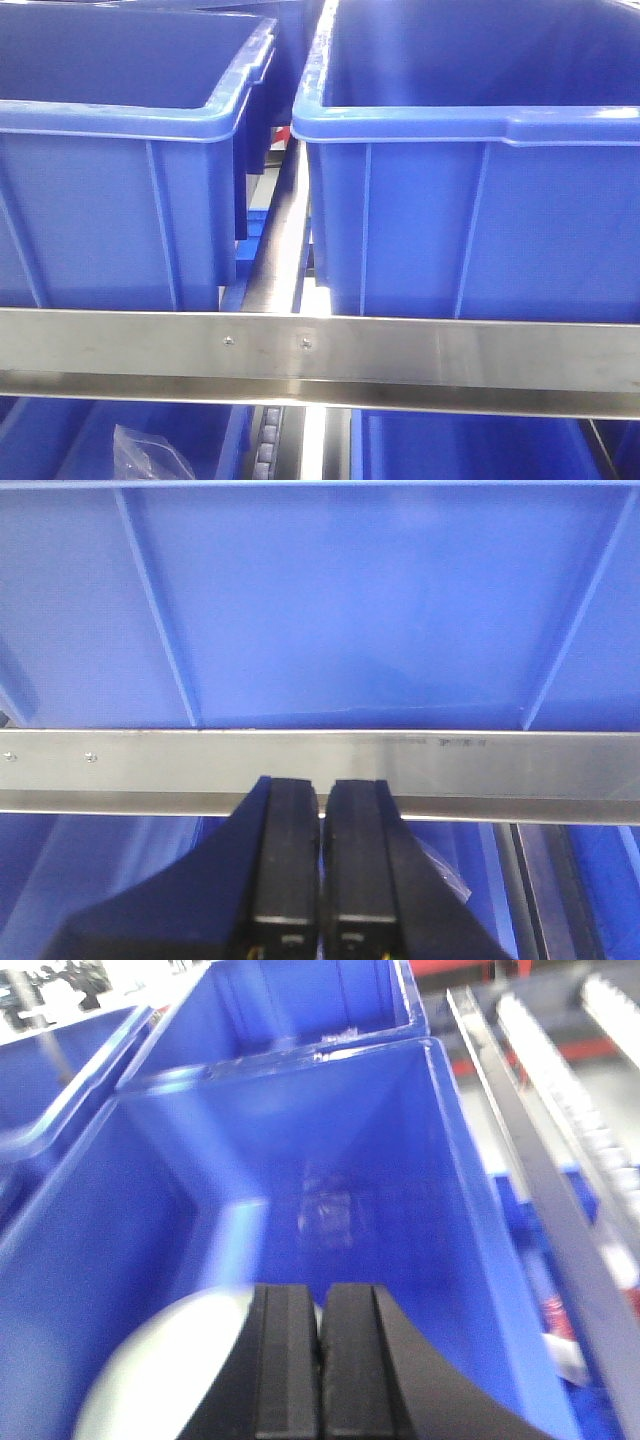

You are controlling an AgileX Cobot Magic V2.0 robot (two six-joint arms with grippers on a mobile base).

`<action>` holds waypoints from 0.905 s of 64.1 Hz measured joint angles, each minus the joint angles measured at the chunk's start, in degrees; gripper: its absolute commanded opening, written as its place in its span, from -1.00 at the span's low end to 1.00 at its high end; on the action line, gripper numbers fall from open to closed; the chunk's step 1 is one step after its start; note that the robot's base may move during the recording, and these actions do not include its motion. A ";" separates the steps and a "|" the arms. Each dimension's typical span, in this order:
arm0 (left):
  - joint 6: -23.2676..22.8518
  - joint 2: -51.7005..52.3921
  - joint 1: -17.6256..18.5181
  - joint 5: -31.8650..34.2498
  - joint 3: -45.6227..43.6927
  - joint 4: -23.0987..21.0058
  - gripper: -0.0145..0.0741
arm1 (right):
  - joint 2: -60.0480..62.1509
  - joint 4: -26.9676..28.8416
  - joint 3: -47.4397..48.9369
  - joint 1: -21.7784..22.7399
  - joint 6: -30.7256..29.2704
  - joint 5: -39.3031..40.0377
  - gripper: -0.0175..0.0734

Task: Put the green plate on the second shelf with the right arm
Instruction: 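Lower the plate into the blue bin and open the right gripper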

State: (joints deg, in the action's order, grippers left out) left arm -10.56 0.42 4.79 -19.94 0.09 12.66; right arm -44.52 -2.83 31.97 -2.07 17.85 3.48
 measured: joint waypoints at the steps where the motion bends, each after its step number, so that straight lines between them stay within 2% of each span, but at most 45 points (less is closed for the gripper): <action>1: 0.00 0.00 0.00 0.00 0.00 0.00 -0.39 | 1.13 -0.28 -0.72 0.00 0.00 0.00 -0.51; 17: 0.00 0.00 0.00 0.00 0.00 0.00 -0.39 | 10.49 -2.07 -8.37 0.00 0.00 -0.11 -0.51; 58: 0.00 0.00 0.00 0.00 0.00 0.00 -0.39 | 11.68 -2.16 -8.59 0.00 0.00 -0.11 -0.51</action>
State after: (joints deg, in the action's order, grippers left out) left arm -10.56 0.42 4.79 -19.94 0.09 12.66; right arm -32.83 -4.99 23.39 -2.07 17.85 3.38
